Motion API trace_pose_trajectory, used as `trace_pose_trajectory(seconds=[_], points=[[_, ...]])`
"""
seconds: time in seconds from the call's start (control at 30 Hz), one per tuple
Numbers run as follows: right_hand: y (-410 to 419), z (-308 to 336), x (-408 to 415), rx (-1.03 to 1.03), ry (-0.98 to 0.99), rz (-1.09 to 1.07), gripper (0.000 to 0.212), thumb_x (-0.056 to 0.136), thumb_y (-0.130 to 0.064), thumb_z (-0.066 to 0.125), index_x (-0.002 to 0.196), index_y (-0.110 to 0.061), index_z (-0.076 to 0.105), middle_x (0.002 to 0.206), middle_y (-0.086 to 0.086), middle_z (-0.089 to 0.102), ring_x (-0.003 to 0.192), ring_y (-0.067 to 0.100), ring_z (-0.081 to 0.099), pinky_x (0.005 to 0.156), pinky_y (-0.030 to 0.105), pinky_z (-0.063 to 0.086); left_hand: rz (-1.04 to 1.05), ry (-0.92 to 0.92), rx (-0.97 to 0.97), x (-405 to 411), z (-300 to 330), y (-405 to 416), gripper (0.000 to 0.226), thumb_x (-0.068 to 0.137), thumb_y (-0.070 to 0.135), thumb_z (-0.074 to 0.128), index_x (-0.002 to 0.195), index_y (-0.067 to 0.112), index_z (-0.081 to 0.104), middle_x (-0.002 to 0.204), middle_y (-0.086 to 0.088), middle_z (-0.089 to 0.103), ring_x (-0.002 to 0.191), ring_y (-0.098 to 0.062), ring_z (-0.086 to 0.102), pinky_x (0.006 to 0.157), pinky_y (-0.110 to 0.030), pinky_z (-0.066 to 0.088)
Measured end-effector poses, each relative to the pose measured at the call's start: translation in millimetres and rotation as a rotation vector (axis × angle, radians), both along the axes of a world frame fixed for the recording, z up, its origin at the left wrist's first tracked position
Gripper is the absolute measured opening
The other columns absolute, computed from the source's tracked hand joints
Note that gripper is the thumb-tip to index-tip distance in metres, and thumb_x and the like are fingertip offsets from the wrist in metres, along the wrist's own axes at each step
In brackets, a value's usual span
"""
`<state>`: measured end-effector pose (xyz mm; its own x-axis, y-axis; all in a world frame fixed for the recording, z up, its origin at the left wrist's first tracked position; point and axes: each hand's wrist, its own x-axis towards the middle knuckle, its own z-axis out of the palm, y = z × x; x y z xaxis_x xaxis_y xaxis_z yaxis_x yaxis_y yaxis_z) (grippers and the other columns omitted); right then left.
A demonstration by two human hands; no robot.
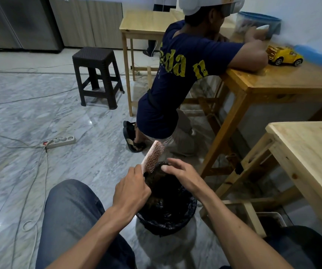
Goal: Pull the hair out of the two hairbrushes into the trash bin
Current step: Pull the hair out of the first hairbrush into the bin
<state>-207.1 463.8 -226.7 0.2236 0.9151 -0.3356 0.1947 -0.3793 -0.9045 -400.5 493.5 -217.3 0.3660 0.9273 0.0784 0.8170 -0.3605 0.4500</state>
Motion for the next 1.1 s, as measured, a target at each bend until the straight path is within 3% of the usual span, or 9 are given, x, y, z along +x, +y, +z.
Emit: trace_pose_trajectory(seconds=[0.07, 0.13, 0.23, 0.57, 0.67, 0.73, 0.83, 0.93, 1.1], points=[[0, 2, -9, 0.009, 0.059, 0.046, 0.054, 0.081, -0.058, 0.08, 0.126, -0.029, 0.076, 0.118, -0.01, 0.078, 0.113, 0.009, 0.072, 0.105, 0.035, 0.053, -0.012, 0.0, 0.017, 4, 0, -3, 0.014, 0.094, 0.014, 0.043, 0.106, 0.019, 0.045, 0.095, -0.002, 0.054, 0.073, -0.029, 0.056, 0.059, -0.039, 0.042], [2, 1, -15, 0.056, 0.046, -0.002, 0.028, 0.086, -0.045, 0.082, 0.102, -0.023, 0.084, 0.098, -0.002, 0.083, 0.101, 0.016, 0.078, 0.097, 0.04, 0.059, -0.014, 0.01, 0.028, 6, 1, -4, 0.016, 0.094, 0.015, 0.044, 0.11, 0.019, 0.047, 0.098, -0.002, 0.055, 0.075, -0.029, 0.058, 0.06, -0.038, 0.043], [3, -1, -12, 0.098, -0.017, -0.122, 0.018, 0.088, -0.035, 0.081, 0.09, -0.018, 0.086, 0.086, 0.001, 0.083, 0.088, 0.016, 0.077, 0.09, 0.041, 0.06, 0.016, 0.013, 0.031, 2, 3, 1, 0.019, 0.093, 0.013, 0.044, 0.111, 0.016, 0.048, 0.1, -0.004, 0.055, 0.077, -0.03, 0.059, 0.062, -0.039, 0.044], [-8, 0, 12, 0.069, -0.109, -0.225, 0.016, 0.09, -0.032, 0.081, 0.085, -0.018, 0.086, 0.084, -0.005, 0.082, 0.092, 0.014, 0.076, 0.092, 0.037, 0.058, 0.045, 0.117, 0.033, -5, 5, 10, 0.024, 0.088, 0.011, 0.047, 0.111, 0.012, 0.051, 0.099, -0.005, 0.055, 0.066, -0.026, 0.052, 0.055, -0.034, 0.034], [-9, 1, 16, 0.053, -0.102, -0.175, 0.022, 0.096, -0.035, 0.072, 0.109, -0.021, 0.082, 0.106, -0.007, 0.079, 0.11, 0.014, 0.071, 0.093, 0.029, 0.053, 0.024, 0.152, 0.049, -5, 5, 8, 0.027, 0.087, 0.011, 0.047, 0.113, 0.012, 0.051, 0.1, -0.004, 0.056, 0.064, -0.025, 0.049, 0.053, -0.033, 0.032], [-6, 4, 16, 0.017, -0.044, -0.134, 0.043, 0.096, -0.044, 0.068, 0.135, -0.025, 0.07, 0.125, -0.009, 0.069, 0.122, 0.012, 0.062, 0.102, 0.029, 0.046, 0.017, 0.166, 0.052, -6, 4, 8, 0.025, 0.087, 0.011, 0.046, 0.112, 0.013, 0.051, 0.099, -0.003, 0.056, 0.063, -0.024, 0.048, 0.052, -0.032, 0.031], [1, 8, 16, 0.08, 0.004, -0.161, 0.059, 0.093, -0.055, 0.069, 0.145, -0.03, 0.059, 0.132, -0.006, 0.065, 0.124, 0.012, 0.06, 0.107, 0.031, 0.045, -0.003, 0.183, 0.068, -6, 4, 6, 0.024, 0.087, 0.012, 0.046, 0.111, 0.014, 0.051, 0.096, -0.002, 0.055, 0.06, -0.023, 0.046, 0.051, -0.032, 0.029], [8, 14, 10, 0.147, -0.039, -0.119, 0.05, 0.091, -0.047, 0.076, 0.137, -0.028, 0.067, 0.121, -0.008, 0.072, 0.116, 0.007, 0.065, 0.096, 0.023, 0.049, -0.052, 0.185, 0.076, -5, 2, 2, 0.026, 0.088, 0.014, 0.046, 0.113, 0.016, 0.052, 0.097, -0.002, 0.056, 0.063, -0.025, 0.051, 0.052, -0.034, 0.035], [16, 7, 9, 0.175, -0.14, -0.273, 0.004, 0.091, -0.031, 0.08, 0.091, -0.029, 0.083, 0.086, -0.008, 0.081, 0.092, 0.01, 0.076, 0.096, 0.04, 0.061, -0.068, 0.201, 0.075, -8, 3, 1, 0.023, 0.087, 0.013, 0.046, 0.109, 0.015, 0.051, 0.094, -0.001, 0.054, 0.062, -0.026, 0.051, 0.051, -0.033, 0.034]])
